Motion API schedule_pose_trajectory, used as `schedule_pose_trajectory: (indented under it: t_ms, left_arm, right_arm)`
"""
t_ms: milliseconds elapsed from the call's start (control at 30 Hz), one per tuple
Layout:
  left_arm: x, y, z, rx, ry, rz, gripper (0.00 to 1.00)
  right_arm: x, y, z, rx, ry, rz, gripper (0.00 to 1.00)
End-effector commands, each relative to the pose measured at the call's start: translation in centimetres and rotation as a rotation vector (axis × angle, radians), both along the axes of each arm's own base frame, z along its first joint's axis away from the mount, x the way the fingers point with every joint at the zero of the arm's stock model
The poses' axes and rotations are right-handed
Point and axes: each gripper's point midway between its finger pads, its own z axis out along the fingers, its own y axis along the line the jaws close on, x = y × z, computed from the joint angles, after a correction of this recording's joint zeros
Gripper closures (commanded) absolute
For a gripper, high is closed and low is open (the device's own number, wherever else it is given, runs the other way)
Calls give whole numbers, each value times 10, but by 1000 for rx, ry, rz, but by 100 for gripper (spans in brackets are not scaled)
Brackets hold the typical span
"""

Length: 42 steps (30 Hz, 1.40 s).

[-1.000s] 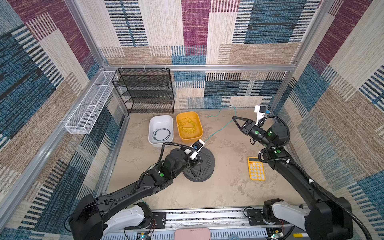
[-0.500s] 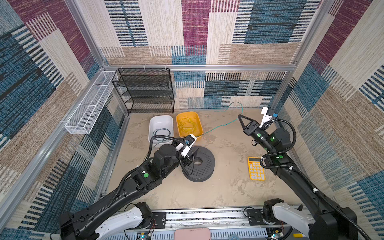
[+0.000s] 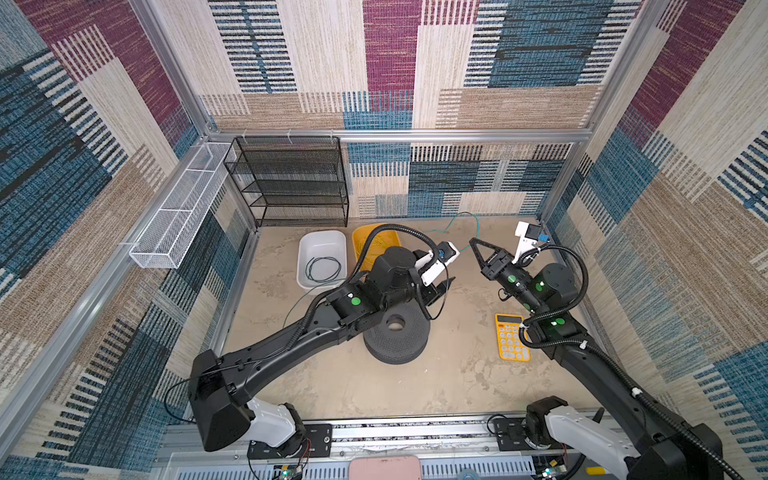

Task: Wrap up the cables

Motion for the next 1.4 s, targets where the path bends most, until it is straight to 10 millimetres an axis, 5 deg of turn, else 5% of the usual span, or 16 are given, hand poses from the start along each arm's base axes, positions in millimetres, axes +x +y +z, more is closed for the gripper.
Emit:
schedule_pose_trajectory:
  t_ms: [0, 167, 367, 567, 700, 833, 1033, 1167, 1233, 1367]
  left_arm:
    - [-1, -20, 18, -57, -65, -76, 38]
    - [5, -30, 11, -62, -74, -81, 50]
    - [12, -36, 3, -57, -72, -70, 81]
    - [14, -36, -3, -59, -73, -60, 85]
    - [15, -35, -3, -63, -77, -47, 100]
    - [16, -33, -9, -47, -89, -37, 100]
    - [20, -11, -40, 119, -146, 13, 100]
    - [18, 8, -66, 280, -237, 41, 100]
    - [16, 15, -72, 313, -266, 48, 100]
    - [12, 20, -82, 311, -263, 46, 100]
  right_arm:
    - [-7, 1, 4, 2, -11, 13, 100]
    - [-14, 3, 0, 16, -5, 41, 100]
    - [-16, 4, -3, 24, 0, 49, 100]
    - [-19, 4, -2, 31, -5, 57, 100]
    - [-20, 3, -5, 32, -1, 53, 100]
    - [-21, 4, -8, 23, 15, 60, 99]
    - [-32, -5, -8, -55, 19, 11, 65]
    - [-37, -21, -13, -111, 33, -77, 65]
    - [-36, -27, -13, -119, 32, -113, 68]
    - [-23, -22, -18, -57, 54, -97, 95]
